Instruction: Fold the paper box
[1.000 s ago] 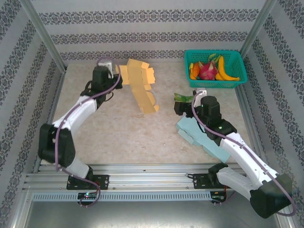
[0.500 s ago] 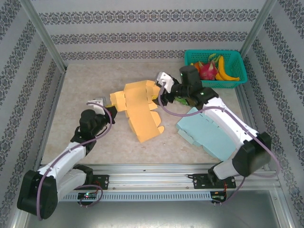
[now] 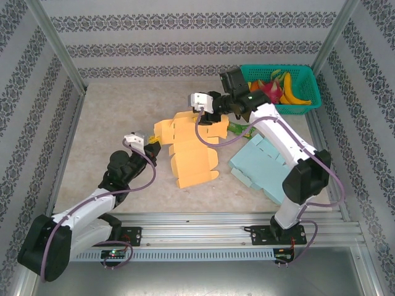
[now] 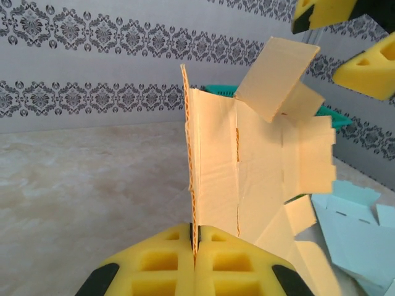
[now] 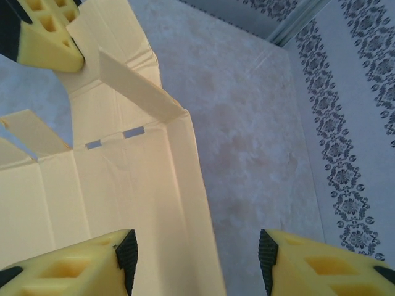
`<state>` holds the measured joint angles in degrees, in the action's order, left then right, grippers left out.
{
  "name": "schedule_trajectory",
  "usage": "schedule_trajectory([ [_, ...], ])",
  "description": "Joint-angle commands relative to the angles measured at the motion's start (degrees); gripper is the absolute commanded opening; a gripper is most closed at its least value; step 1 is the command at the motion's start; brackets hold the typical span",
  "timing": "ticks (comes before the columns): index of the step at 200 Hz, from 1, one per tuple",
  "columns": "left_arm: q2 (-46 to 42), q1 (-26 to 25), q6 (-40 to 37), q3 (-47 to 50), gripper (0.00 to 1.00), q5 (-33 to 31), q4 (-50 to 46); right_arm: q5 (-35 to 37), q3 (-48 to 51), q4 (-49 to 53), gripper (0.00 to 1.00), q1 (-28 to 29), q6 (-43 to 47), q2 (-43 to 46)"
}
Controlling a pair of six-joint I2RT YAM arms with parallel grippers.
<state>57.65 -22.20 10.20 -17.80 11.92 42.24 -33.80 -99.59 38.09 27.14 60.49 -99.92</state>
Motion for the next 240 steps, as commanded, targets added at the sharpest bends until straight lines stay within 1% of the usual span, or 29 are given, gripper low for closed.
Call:
schedule_trajectory([
  [1,1.84,-1.25,-4.09,-1.39,0.00,-0.09,6.09,0.94,-3.58,8.10,0.51,-0.45,5.36,-2.69],
  [19,3.62,-1.62,-5.00,-1.37,0.00,-0.59,7.63,-0.78,-5.24,11.23,0.44,-1.62,6.58,-4.16],
  [34,4.28,-1.83,-5.42,-1.58,0.00,-0.65,7.78,-2.22,-5.83,12.35,0.41,-2.88,6.75,-4.94],
  [46,4.66,-2.00,-5.58,-1.71,0.00,-0.67,8.07,-2.61,-6.28,13.47,0.42,-3.61,7.11,-5.58],
  [75,5.45,-2.70,-6.37,-1.90,0.00,-0.82,8.28,0.07,-6.06,14.64,0.43,-4.22,8.50,-6.33],
  [132,5.47,-3.89,-7.47,-1.62,0.00,-1.24,8.44,1.11,-6.25,16.13,0.43,-5.21,9.56,-7.45],
  [155,5.72,-4.00,-7.73,-1.66,0.00,-1.92,8.16,0.76,-6.62,17.26,0.39,-5.16,9.81,-7.92],
  [240,5.81,-4.35,-7.91,-2.13,0.00,-3.05,7.08,3.24,-3.74,17.95,0.34,-6.26,10.45,-5.40],
])
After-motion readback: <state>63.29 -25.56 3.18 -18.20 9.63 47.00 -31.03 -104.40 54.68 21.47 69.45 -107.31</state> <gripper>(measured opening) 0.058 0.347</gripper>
